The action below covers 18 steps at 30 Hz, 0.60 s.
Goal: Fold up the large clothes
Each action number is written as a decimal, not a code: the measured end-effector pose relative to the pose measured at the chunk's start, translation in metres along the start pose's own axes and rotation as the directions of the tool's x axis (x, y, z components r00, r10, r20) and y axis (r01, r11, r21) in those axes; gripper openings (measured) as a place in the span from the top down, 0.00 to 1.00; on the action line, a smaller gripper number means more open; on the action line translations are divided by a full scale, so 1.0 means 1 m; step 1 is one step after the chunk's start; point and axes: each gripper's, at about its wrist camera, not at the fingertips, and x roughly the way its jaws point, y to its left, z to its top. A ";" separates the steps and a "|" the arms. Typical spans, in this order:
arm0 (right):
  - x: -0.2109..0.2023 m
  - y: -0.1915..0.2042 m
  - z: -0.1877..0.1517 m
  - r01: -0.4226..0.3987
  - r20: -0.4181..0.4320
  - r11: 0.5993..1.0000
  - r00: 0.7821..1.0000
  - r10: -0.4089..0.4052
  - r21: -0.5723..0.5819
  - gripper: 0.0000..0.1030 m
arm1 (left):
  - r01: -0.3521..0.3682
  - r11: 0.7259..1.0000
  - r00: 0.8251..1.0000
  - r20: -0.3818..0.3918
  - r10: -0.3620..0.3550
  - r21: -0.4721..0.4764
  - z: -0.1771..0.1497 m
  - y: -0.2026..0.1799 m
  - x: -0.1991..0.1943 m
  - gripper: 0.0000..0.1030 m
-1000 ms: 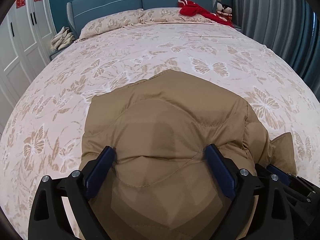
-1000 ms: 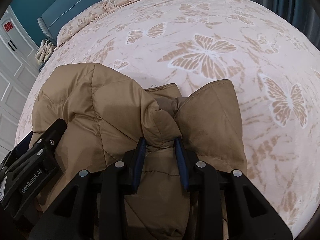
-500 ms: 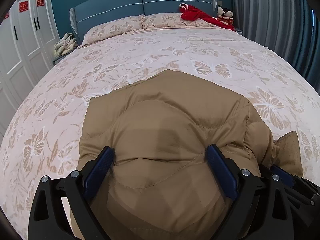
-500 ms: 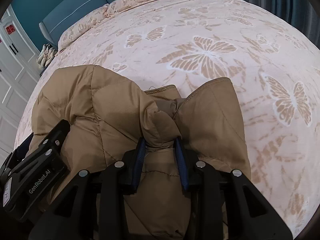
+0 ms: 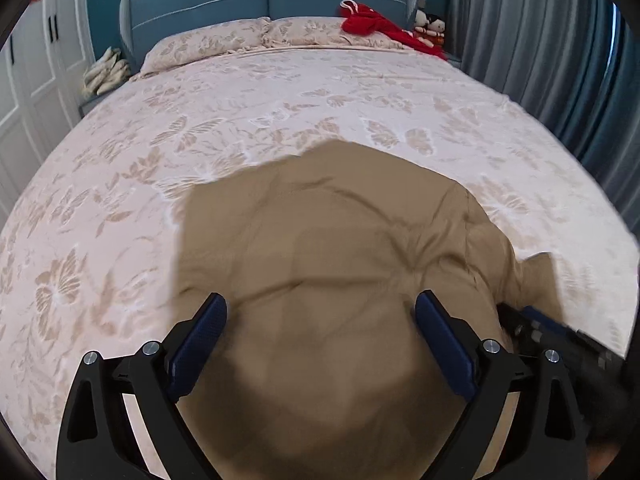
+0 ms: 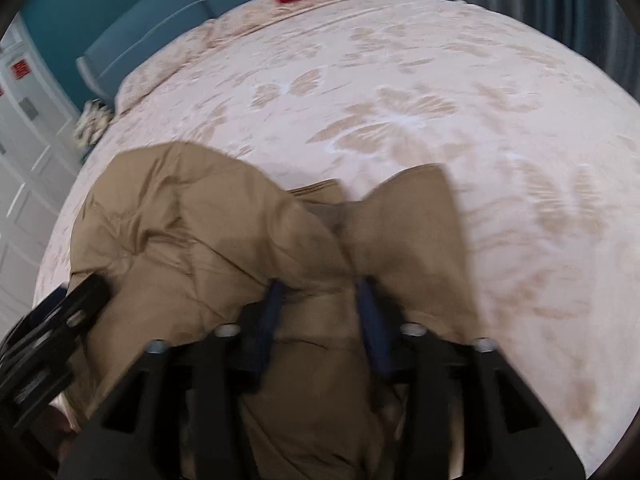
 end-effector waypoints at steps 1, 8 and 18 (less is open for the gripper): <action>-0.011 -0.003 0.001 0.001 0.021 1.000 1.000 -0.001 0.010 0.51 | 0.004 1.000 1.000 -0.004 -0.004 -0.021 -0.002 0.012 -0.012 0.09; -0.048 -0.049 -0.017 -0.029 -0.052 0.990 0.998 0.036 0.137 0.27 | 0.154 0.964 0.969 -0.159 -0.190 -0.215 -0.029 0.086 -0.010 0.07; -0.012 -0.071 -0.043 -0.240 -0.093 0.890 0.950 0.297 0.387 0.26 | 0.440 0.687 0.796 -0.104 -0.597 -0.578 -0.070 0.116 0.043 0.05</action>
